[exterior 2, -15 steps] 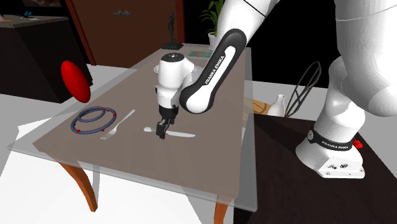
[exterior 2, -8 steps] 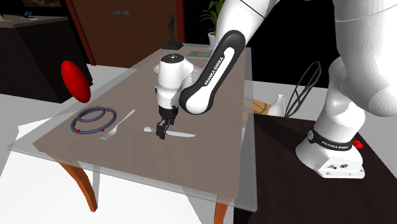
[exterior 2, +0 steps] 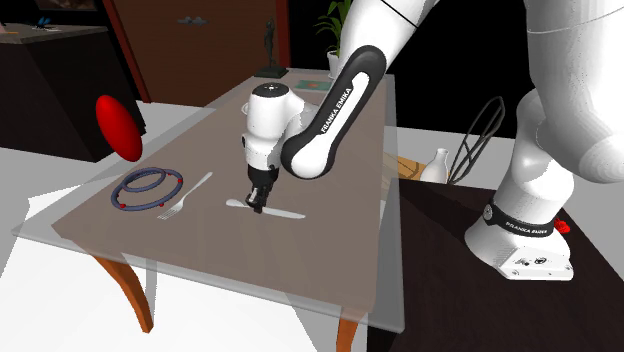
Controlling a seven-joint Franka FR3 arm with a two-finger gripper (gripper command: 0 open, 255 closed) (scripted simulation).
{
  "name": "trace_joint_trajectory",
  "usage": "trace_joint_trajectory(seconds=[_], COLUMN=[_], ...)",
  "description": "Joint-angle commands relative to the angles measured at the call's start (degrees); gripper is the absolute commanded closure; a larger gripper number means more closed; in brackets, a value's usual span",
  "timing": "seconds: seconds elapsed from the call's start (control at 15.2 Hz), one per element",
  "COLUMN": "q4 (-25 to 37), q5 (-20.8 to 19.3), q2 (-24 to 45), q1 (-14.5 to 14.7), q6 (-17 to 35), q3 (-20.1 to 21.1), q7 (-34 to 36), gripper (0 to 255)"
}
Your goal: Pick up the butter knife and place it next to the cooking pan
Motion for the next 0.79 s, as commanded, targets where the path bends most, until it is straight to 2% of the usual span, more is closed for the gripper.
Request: trace_joint_trajectory(seconds=[0.0,0.73], q4=[-0.11,-0.82], q5=[0.01,1.37], q2=[0.39,-6.27], q1=[-0.21,-0.87], q6=[-0.22,-6.16], q3=[-0.29,0.94], q7=[0.00,-1.23], gripper=[255,255])
